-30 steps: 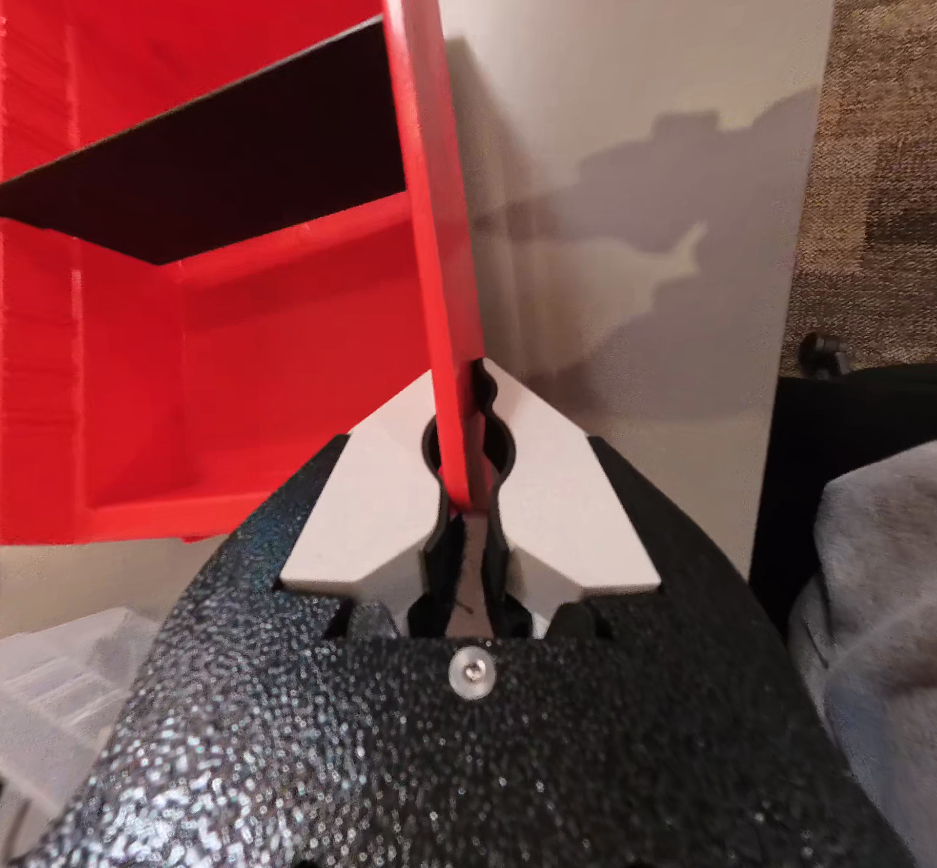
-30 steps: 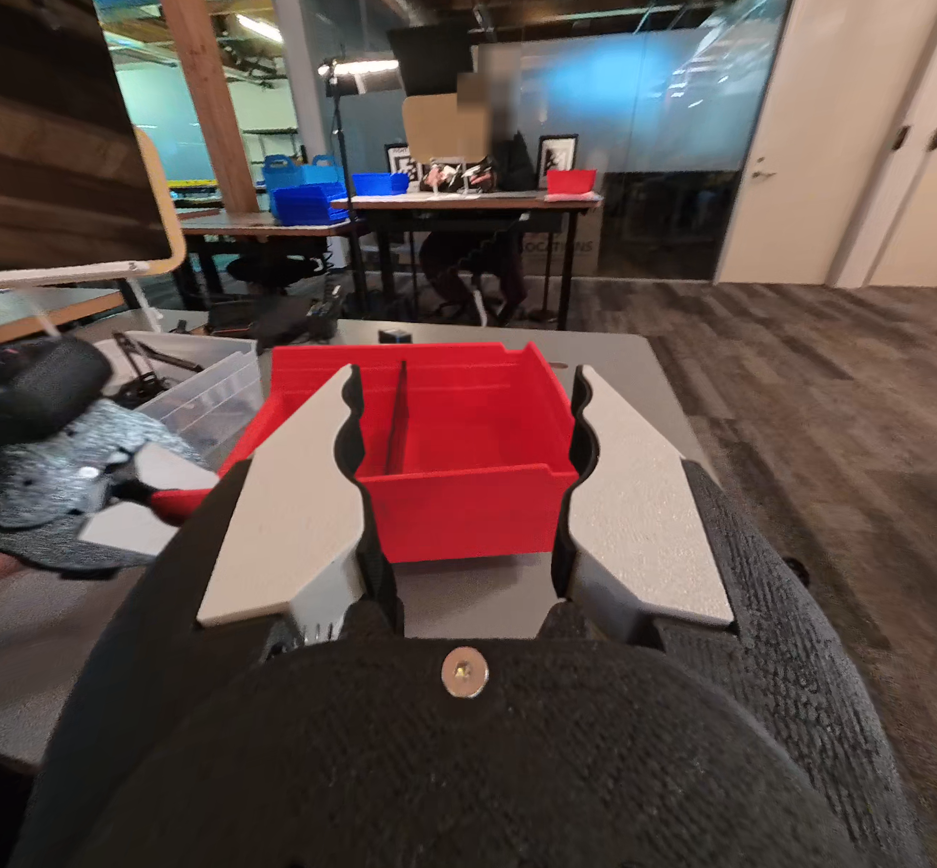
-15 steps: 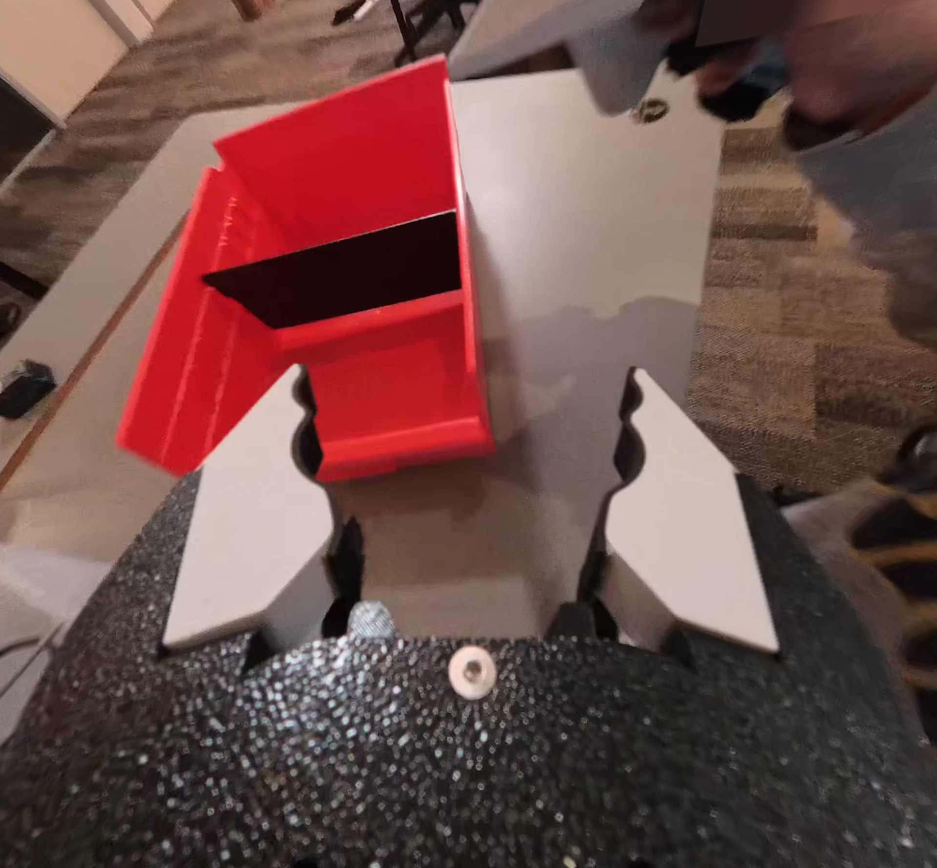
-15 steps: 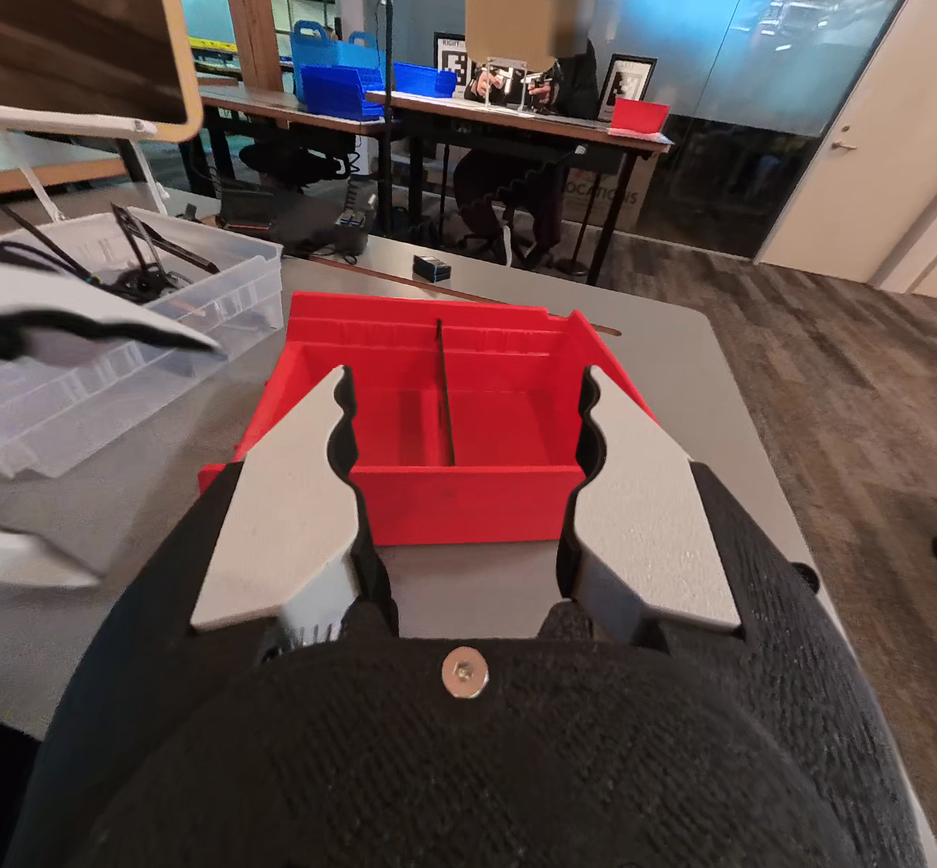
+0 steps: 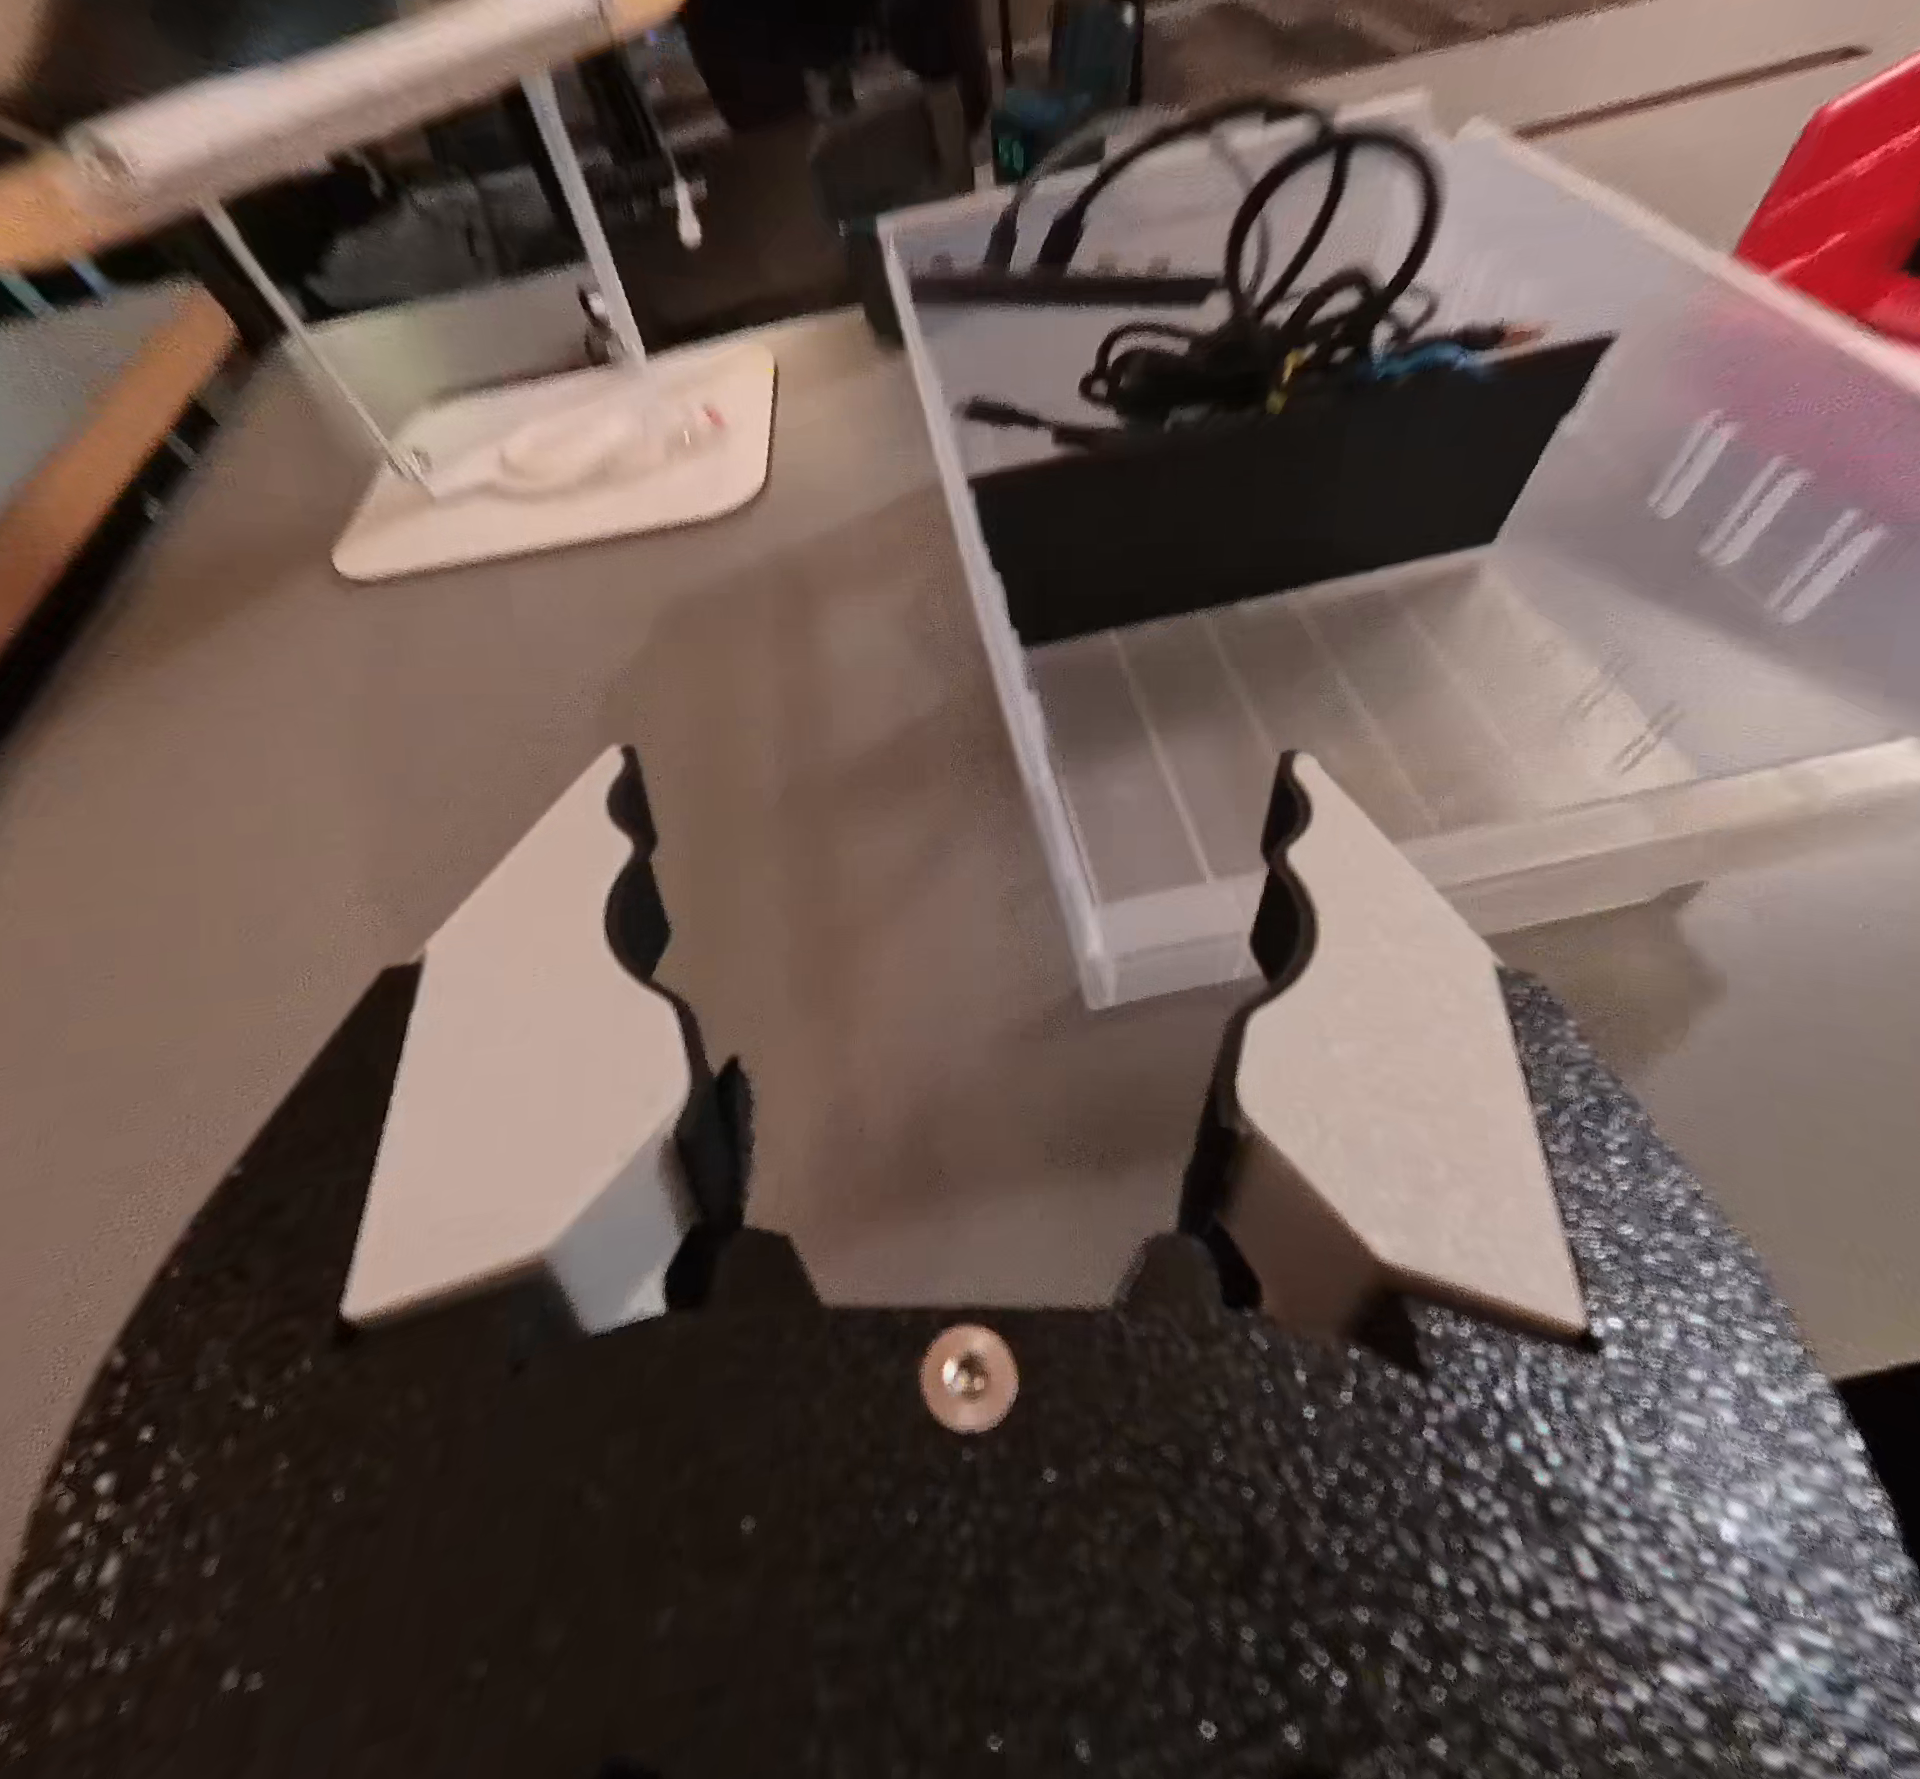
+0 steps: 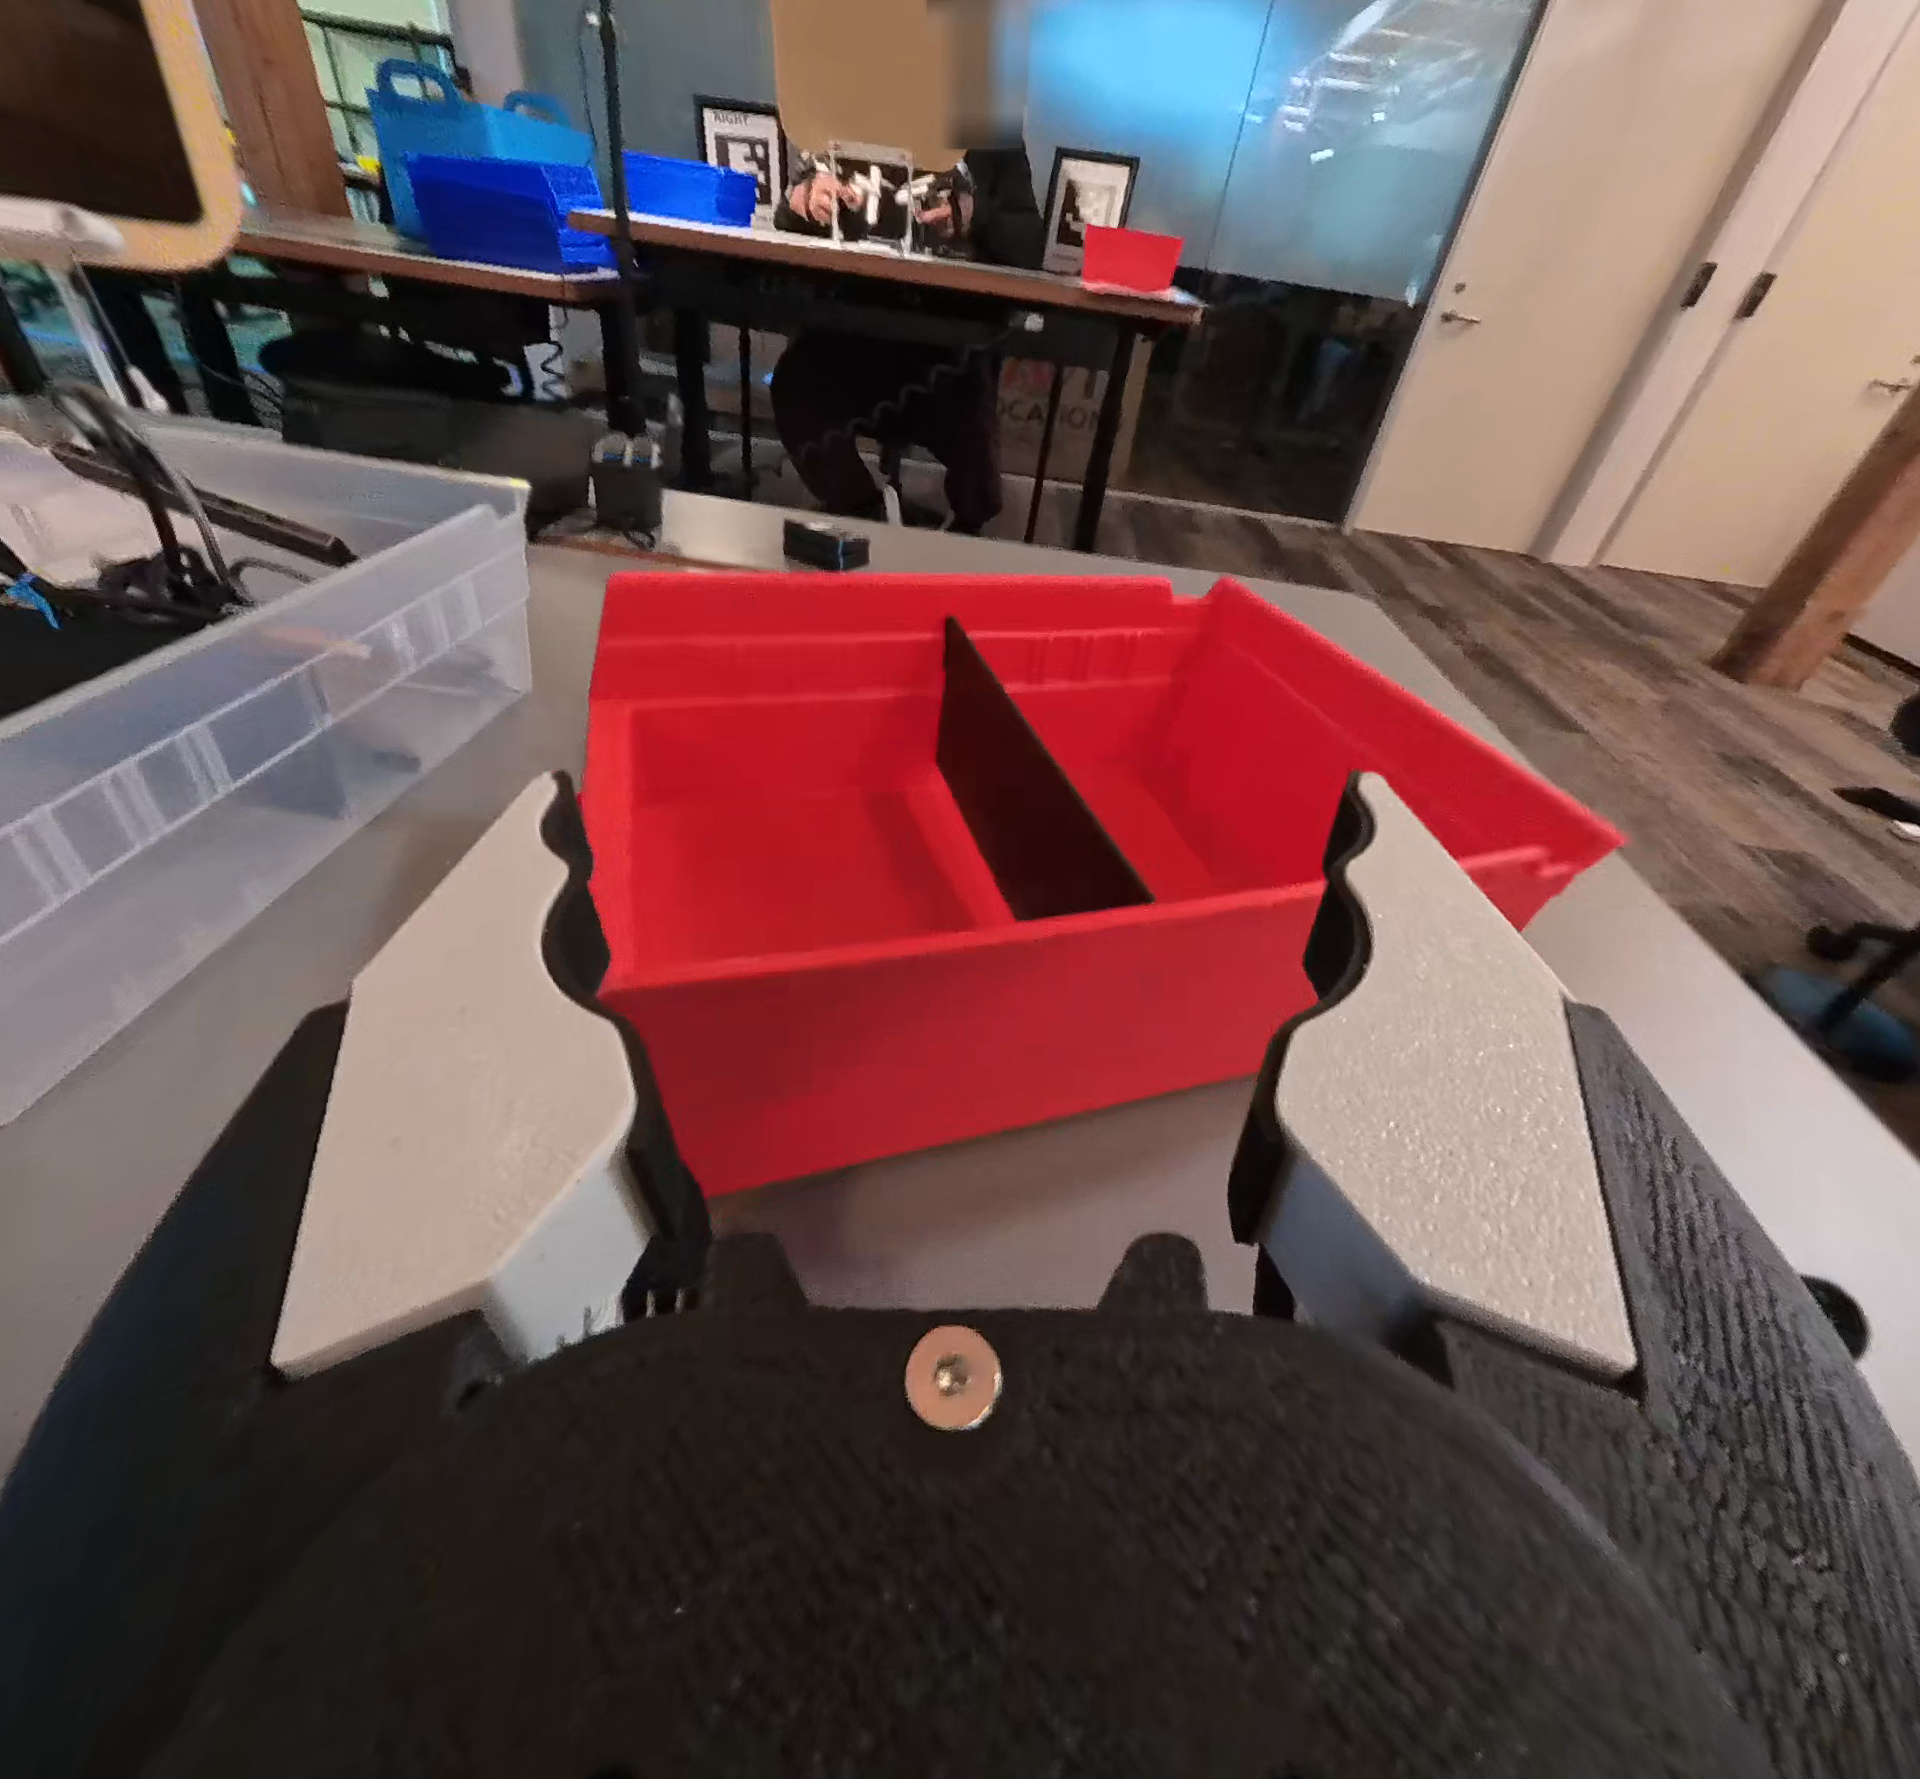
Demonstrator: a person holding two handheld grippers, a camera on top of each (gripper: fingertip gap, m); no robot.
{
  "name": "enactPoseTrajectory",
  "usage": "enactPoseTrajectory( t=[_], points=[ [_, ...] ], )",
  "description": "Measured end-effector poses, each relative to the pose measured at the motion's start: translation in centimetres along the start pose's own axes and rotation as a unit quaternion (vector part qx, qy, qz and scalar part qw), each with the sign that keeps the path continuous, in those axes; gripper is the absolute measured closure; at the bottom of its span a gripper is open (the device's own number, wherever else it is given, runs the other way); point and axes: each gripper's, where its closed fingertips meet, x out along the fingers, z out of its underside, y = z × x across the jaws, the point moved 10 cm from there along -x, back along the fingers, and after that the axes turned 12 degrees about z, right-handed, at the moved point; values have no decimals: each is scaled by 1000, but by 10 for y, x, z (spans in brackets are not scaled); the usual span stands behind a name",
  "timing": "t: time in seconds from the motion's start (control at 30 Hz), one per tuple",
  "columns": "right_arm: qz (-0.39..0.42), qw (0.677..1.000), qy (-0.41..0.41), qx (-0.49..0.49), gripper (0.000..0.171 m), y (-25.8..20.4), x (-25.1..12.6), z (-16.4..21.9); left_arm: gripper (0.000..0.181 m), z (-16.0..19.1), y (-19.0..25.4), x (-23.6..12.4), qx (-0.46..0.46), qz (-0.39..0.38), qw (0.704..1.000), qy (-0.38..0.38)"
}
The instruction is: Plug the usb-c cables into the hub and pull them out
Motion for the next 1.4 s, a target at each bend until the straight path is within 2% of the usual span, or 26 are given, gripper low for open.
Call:
enactPoseTrajectory(
  t=[0.13,0.23,0.3,0.53,0.63,0.73,0.77,0.83,0.93,1.0,1.03,1.2,1.4],
  points=[
    [6,999,-39,17,32,-19,8,16,68,16,-7,20,-22,35,999,-16],
    [25,997,-41,68,50,-24,16,20,73,17,-5,34,0,33,999,-21],
    [27,995,-52,82,55,-26,21,23,74,17,-4,42,10,35,999,-27],
    [27,995,-97,0,58,-22,17,22,91,22,-13,47,7,12,1000,-26],
    [43,992,-119,-25,63,-7,10,24,92,24,-19,44,-2,11,1000,-20],
    [77,987,-137,-23,68,20,6,29,100,25,-21,44,-1,9,1000,-19],
    [96,984,-145,-28,72,32,5,31,104,24,-21,44,4,7,1000,-20],
    [125,977,-169,-32,91,54,5,39,117,23,-21,46,13,14,1000,-23],
    [90,975,-201,3,130,73,10,54,147,22,-18,50,9,71,997,-26],
    [84,975,-207,17,164,82,13,61,167,21,-21,53,8,63,997,-33],
    [85,975,-203,17,168,86,14,62,177,21,-24,52,17,42,998,-40],
    [86,975,-204,19,170,102,17,63,178,27,-41,41,-2,20,999,-37],
    [71,975,-208,16,170,130,10,64,178,43,-79,8,-18,-8,999,-43]
  ],
)
